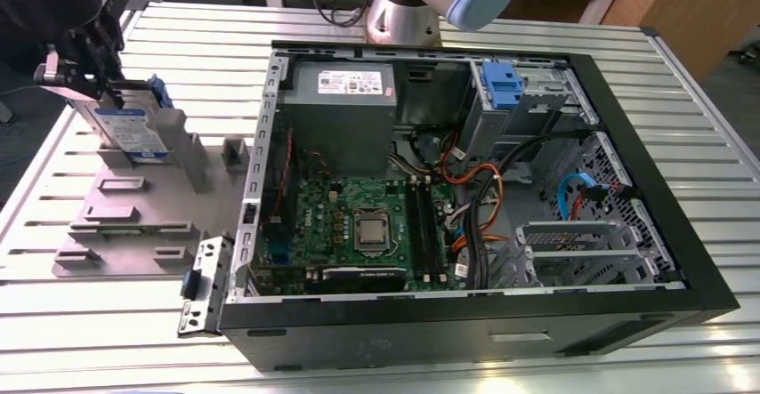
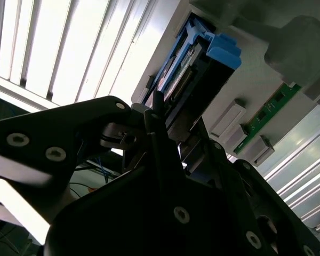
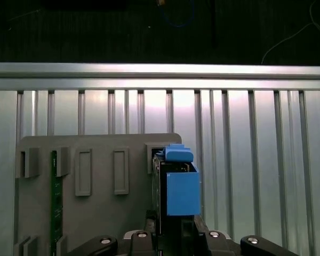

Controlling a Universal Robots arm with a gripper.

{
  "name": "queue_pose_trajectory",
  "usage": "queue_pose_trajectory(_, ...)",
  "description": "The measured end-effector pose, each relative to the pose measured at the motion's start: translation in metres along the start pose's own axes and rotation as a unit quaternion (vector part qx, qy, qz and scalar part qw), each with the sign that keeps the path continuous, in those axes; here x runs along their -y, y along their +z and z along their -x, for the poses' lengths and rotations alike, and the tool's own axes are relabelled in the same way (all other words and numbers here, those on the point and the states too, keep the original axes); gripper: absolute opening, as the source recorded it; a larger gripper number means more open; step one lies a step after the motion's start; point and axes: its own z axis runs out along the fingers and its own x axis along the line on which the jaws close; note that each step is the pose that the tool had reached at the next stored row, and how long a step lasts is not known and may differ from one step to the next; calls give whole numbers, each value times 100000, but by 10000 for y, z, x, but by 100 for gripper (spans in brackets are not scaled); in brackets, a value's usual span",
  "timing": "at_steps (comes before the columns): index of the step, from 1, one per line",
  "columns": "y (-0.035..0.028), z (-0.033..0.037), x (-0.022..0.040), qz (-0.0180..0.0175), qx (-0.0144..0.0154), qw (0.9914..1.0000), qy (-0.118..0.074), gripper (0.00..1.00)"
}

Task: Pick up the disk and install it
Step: 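Pick up the disk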

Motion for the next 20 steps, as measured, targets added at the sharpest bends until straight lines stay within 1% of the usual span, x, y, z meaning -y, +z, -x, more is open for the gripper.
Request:
queue_pose_trajectory(8,7,-1,1,79,-46,99999,-485,35)
queue_pose_trajectory(20,15,-2,1,73,-50,99998,-701,35)
